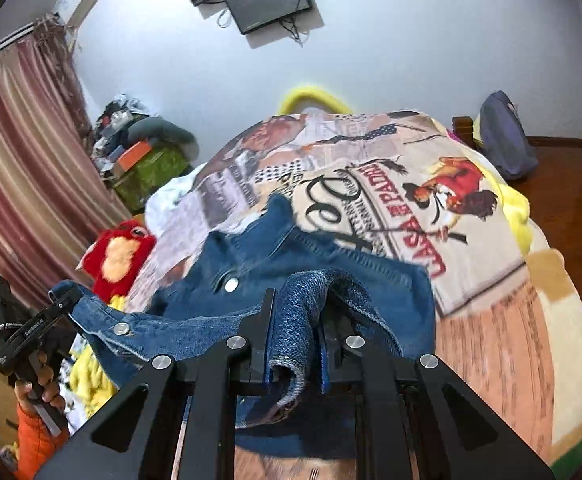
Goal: Fold large clothes
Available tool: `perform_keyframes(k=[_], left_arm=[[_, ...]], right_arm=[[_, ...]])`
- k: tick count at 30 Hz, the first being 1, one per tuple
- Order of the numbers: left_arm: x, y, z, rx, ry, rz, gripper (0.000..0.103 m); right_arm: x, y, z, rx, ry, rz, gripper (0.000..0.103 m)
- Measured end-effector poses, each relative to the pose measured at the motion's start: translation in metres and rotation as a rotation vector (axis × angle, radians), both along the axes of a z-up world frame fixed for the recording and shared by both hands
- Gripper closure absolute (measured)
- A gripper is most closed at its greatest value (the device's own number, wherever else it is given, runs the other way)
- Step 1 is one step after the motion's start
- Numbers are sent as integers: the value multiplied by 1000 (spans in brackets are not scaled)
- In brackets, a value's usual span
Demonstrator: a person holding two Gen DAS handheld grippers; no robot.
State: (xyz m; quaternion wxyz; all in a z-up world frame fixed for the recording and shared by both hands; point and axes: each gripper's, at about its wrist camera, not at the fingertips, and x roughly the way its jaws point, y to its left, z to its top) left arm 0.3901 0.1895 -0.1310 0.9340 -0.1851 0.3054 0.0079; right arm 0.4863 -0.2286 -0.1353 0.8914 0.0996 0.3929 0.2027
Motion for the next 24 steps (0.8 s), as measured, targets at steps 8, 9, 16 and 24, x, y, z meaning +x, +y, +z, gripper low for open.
perform_keyframes(k=[8,9,16,24], left_arm=[[72,1,-45,34,84,50,92],[80,3,-56,50,115,54,92],[110,14,-122,50,296,47,85],[111,9,-130,88,331,37,84]], right_arm=[[92,-5,-59,68,160,-121,90],[101,-6,-72,73,196,-128,90],[114,-10,-120,47,270,-77,89],[94,-8,-98,-30,182,22,89]])
